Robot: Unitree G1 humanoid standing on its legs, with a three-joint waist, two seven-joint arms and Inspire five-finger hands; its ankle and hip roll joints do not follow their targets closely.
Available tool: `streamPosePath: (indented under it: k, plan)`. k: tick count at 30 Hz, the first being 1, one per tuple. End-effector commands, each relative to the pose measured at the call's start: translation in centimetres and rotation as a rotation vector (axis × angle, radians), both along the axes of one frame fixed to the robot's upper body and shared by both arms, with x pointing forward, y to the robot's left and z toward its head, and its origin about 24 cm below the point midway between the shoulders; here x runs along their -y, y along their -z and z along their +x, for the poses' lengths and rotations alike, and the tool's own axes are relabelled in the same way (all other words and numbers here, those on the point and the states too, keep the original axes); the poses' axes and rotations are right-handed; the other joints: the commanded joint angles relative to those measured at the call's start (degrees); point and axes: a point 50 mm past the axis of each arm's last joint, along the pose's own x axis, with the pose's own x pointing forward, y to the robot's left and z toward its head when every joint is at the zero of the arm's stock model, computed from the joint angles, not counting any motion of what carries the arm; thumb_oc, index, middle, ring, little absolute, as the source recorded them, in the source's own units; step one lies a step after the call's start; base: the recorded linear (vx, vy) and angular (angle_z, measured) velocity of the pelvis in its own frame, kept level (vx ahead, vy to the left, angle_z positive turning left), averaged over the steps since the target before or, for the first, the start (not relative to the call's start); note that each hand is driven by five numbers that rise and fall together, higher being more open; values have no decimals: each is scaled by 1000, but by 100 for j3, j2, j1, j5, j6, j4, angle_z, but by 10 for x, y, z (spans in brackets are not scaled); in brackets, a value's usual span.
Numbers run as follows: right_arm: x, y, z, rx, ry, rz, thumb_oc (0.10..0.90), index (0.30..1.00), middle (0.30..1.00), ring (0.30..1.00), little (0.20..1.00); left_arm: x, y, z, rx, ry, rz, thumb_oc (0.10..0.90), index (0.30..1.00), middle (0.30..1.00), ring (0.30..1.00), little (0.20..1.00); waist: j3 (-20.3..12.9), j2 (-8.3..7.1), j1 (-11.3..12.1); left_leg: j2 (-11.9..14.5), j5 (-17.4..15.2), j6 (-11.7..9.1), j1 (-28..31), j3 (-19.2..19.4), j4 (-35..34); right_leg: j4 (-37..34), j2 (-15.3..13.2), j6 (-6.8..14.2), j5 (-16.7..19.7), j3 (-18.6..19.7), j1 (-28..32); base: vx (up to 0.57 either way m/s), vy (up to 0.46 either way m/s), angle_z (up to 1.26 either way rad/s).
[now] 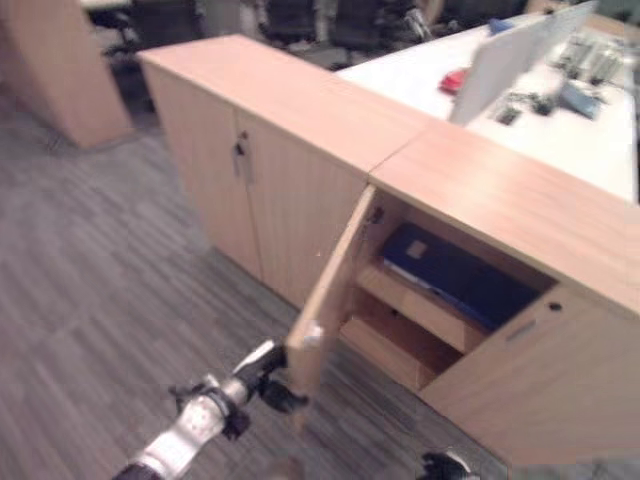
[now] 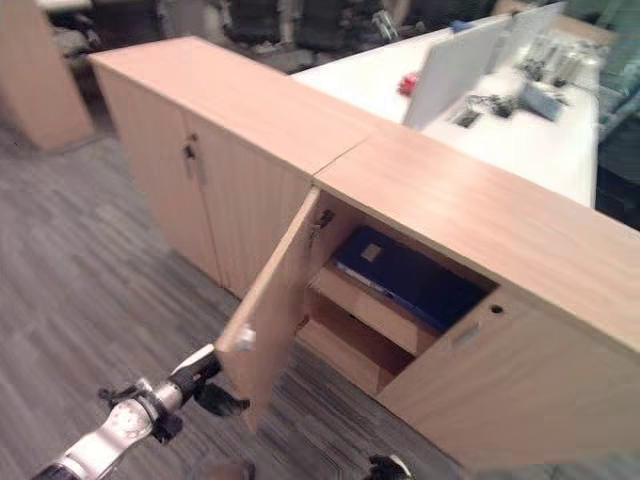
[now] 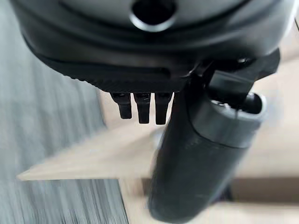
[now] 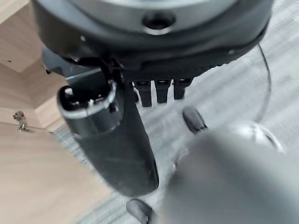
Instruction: Put the empty folder in the office cabinet
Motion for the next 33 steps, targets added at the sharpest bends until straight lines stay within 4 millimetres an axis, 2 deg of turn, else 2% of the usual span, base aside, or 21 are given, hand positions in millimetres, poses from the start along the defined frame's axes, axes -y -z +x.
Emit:
streamPosePath:
  k: [1,10,18,25,30,33]
  plan:
    - [33,-1,-18,-79,-60,-116,800,900,900,900,900,80,-73,23,306,304,-328,800,900,900,900,900,-424,107,-357,171,245,-63,298,-359,-817,-555,283,248,464,35,249,-11,-2,-67]
    - [28,-2,-9,-71,-79,-111,800,900,900,900,900,68,-65,16,270,227,-340,800,900,900,900,900,-472,158,-462,281,156,-80,458,-80,-817,-555,434,171,368,326,157,15,-4,-28]
    - [27,0,-16,-85,-61,-108,800,900,900,900,900,58,-55,14,254,145,-324,800,900,900,900,900,-495,233,-561,369,93,-92,624,74,-817,-555,562,106,267,480,166,22,-14,-10]
    - [32,0,-21,-95,-12,-110,800,900,900,900,900,26,-32,12,227,2,-182,800,900,900,900,900,-507,311,-614,480,77,-128,738,204,-817,-555,718,24,163,603,180,27,-39,-19]
    - [40,1,-37,-136,35,-119,800,900,900,900,900,-7,-16,0,180,-140,-99,800,900,900,900,900,-490,403,-651,593,97,-179,815,287,-817,-555,879,-62,75,674,209,27,-48,-8]
    - [43,0,-38,-138,47,-123,800,900,900,900,900,-15,-16,1,205,-159,-42,800,900,900,900,900,-487,435,-672,629,114,-196,844,324,-817,-555,936,-93,42,704,217,20,-47,-1]
